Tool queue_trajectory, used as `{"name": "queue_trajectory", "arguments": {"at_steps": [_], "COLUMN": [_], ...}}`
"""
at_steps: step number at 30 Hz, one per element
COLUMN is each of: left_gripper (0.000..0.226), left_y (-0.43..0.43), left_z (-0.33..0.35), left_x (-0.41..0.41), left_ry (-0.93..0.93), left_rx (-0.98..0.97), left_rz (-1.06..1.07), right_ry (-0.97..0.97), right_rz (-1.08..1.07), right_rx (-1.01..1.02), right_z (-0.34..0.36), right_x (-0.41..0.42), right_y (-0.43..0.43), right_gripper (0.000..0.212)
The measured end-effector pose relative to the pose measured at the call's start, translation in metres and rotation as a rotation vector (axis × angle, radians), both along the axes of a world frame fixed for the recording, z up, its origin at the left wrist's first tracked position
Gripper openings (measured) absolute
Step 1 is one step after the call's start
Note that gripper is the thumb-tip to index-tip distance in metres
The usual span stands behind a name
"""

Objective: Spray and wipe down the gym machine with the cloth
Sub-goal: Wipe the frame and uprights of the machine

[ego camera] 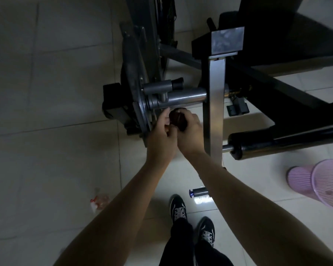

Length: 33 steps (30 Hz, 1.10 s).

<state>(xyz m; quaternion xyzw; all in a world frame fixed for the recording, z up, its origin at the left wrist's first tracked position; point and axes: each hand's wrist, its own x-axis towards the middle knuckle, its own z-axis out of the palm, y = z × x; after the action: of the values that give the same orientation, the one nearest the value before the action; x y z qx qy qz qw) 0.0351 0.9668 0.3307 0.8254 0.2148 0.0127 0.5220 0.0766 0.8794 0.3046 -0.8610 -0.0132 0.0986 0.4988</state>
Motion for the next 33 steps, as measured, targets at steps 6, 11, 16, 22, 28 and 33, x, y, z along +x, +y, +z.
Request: {"name": "queue_trajectory", "arguments": {"at_steps": [6,11,16,22,28,33], "left_gripper": [0.023,0.046,0.075,0.077,0.087,0.082], "left_y": [0.03,0.055,0.051,0.053,0.057,0.053], "left_z": [0.062,0.114,0.119,0.102,0.096,0.098], "left_x": [0.006,0.042,0.077,0.087,0.086,0.086], "left_ry": [-0.507,-0.517,-0.257,-0.118,-0.057,-0.062], "left_rx": [0.268,0.602,0.427,0.541,0.65,0.657], "left_rz": [0.022,0.289,0.172,0.153,0.11,0.135], "right_ry": [-0.124,-0.258,-0.204,-0.093,-0.022,0.015], "right_rz": [-0.055,0.091,0.359,0.559,0.47,0.407], "right_rx": [0.152,0.163,-0.32,-0.579,-0.655,-0.578], "right_z": [0.062,0.097,0.11,0.12,0.119,0.119], "right_x": [0.022,0.03,0.072,0.086,0.11,0.114], "right_y": [0.013,0.018,0.053,0.054,0.02,0.008], "right_gripper": [0.053,0.056,0.062,0.044,0.052,0.05]}}
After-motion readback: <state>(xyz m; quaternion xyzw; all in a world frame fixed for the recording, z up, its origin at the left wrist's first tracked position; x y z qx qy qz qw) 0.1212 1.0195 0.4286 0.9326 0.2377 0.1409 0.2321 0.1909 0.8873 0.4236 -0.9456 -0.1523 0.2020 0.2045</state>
